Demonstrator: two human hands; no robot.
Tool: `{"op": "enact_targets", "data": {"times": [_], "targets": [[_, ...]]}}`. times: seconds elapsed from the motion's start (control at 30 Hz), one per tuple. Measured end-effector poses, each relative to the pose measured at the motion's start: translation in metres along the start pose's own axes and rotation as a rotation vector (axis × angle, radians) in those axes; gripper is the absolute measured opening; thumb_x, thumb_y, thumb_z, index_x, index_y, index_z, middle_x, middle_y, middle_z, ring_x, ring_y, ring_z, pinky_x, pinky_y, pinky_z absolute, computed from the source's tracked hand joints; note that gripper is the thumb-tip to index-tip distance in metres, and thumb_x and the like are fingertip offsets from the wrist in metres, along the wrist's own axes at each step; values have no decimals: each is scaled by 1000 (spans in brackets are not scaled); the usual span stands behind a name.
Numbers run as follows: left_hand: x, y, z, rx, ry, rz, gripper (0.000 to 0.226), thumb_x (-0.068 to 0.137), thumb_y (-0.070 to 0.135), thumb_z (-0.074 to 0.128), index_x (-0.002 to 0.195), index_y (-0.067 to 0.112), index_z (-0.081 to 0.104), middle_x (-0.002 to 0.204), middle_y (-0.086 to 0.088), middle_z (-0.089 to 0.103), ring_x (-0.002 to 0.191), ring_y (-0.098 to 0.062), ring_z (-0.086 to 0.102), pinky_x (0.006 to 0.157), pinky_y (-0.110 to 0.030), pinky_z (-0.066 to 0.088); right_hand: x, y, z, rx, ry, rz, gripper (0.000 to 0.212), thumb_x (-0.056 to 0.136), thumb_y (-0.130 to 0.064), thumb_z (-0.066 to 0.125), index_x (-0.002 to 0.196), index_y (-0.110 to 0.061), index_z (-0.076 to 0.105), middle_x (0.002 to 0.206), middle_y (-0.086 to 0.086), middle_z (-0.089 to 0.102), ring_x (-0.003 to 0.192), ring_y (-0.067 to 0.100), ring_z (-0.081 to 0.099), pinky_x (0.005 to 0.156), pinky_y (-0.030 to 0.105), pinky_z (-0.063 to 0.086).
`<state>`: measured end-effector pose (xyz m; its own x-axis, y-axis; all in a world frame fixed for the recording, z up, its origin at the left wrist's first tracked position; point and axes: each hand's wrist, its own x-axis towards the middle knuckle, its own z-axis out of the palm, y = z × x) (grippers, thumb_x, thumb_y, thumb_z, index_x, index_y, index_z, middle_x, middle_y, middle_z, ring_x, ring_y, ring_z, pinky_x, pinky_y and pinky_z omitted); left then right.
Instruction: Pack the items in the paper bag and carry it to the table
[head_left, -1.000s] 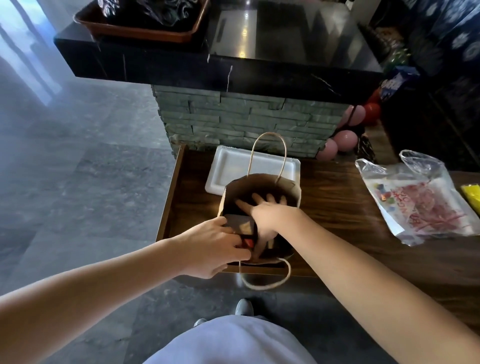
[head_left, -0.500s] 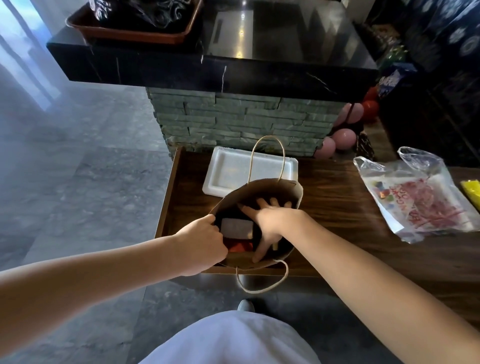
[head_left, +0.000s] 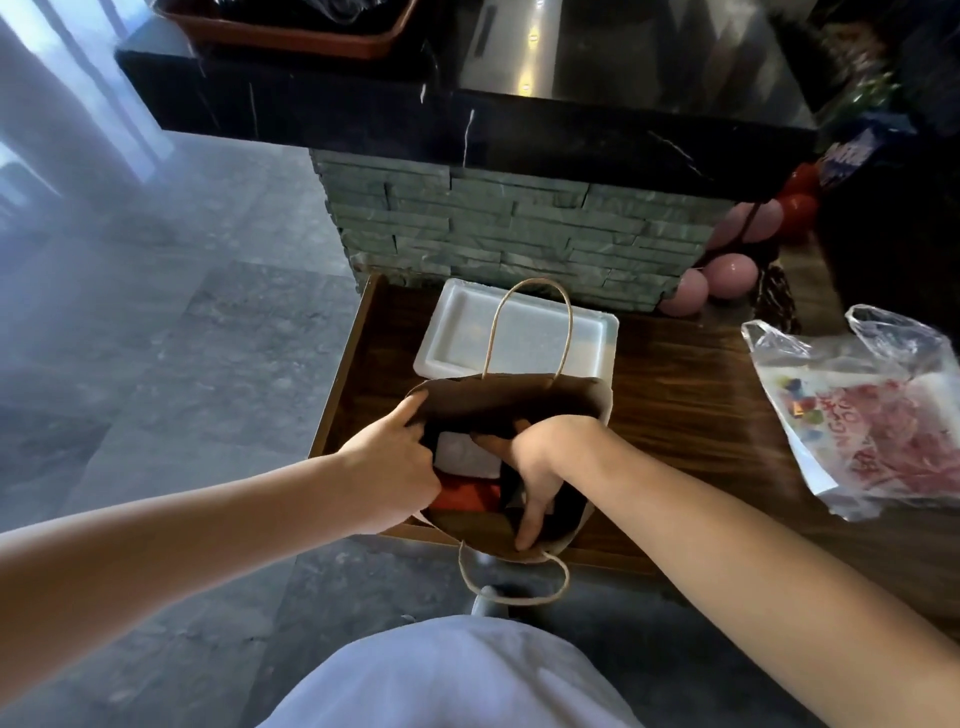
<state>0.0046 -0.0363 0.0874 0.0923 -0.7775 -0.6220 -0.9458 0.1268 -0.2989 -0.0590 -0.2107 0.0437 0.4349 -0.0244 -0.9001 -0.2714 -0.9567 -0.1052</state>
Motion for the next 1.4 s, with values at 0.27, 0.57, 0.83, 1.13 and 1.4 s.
{"op": "enact_targets", "data": {"times": [0.27,0.57,0.83,1.13,1.4], "targets": [[3,-28,12,-63,105,-8,18,91,20,56,95,30,71,97,9,73,117,-24,58,117,-60,-1,-20,26,-17,91,-57,-110,98,57,-55,86,143,-37,42,134,-3,57,117,24,55,84,33,54],[13,-33,20,-212,59,-45,28,86,18,65,107,37,69,162,-3,24,147,-44,-12,101,-74,-23,-13,13,-15,22,-11,-89,102,46,-62,86,137,-34,50,133,-3,53,118,27,54,99,43,48],[18,-42,27,-233,126,-56,17,84,23,68,98,33,72,162,-3,21,149,-34,-13,102,-67,-26,-13,19,-26,-3,-59,-14,84,56,-64,83,127,-25,62,116,-2,67,105,22,62,93,37,53],[5,-53,35,-157,246,-126,3,78,30,72,77,33,72,163,-8,16,145,-38,-24,108,-69,-20,-12,14,-24,81,-73,-59,84,61,-63,80,133,-25,59,127,-1,62,113,25,58,96,37,49],[0,-64,43,-209,292,-204,8,73,42,77,73,35,72,162,-3,18,145,-45,-20,111,-69,-13,-11,14,-20,220,-63,-115,84,62,-58,82,136,-30,54,133,-3,58,122,25,53,96,36,46]]}}
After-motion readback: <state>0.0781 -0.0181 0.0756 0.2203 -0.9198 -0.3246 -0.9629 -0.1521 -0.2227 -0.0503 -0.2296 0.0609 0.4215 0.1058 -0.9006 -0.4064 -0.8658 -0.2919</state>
